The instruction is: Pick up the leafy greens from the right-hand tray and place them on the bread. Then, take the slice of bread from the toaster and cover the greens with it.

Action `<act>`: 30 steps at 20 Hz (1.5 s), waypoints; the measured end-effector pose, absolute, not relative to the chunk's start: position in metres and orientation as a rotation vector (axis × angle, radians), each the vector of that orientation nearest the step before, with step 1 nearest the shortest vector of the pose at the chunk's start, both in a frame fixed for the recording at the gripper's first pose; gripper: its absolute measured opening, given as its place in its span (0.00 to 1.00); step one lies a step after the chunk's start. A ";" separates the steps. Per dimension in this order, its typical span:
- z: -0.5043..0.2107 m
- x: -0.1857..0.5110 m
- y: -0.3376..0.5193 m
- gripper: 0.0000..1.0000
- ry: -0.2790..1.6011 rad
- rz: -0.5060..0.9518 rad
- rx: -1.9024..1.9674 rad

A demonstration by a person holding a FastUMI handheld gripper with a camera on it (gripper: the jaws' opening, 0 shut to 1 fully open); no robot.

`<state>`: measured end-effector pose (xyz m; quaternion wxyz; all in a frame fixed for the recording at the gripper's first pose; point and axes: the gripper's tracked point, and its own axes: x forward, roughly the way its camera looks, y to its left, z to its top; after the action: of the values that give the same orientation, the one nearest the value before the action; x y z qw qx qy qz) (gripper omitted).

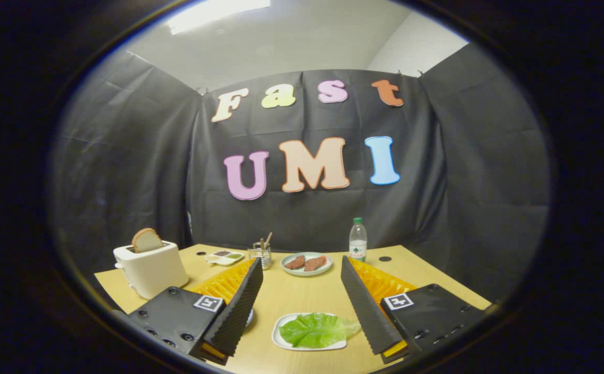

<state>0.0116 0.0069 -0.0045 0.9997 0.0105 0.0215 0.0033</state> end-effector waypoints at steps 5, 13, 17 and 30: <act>-0.006 0.017 -0.006 0.96 0.069 -0.012 -0.015; -0.075 0.019 -0.015 0.96 0.321 0.041 -0.082; -0.102 0.015 -0.019 0.97 0.422 0.073 -0.044; -0.181 0.015 -0.076 0.95 0.715 -0.011 0.098</act>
<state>0.0150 -0.0761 -0.1813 0.9356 0.0478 0.3498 -0.0052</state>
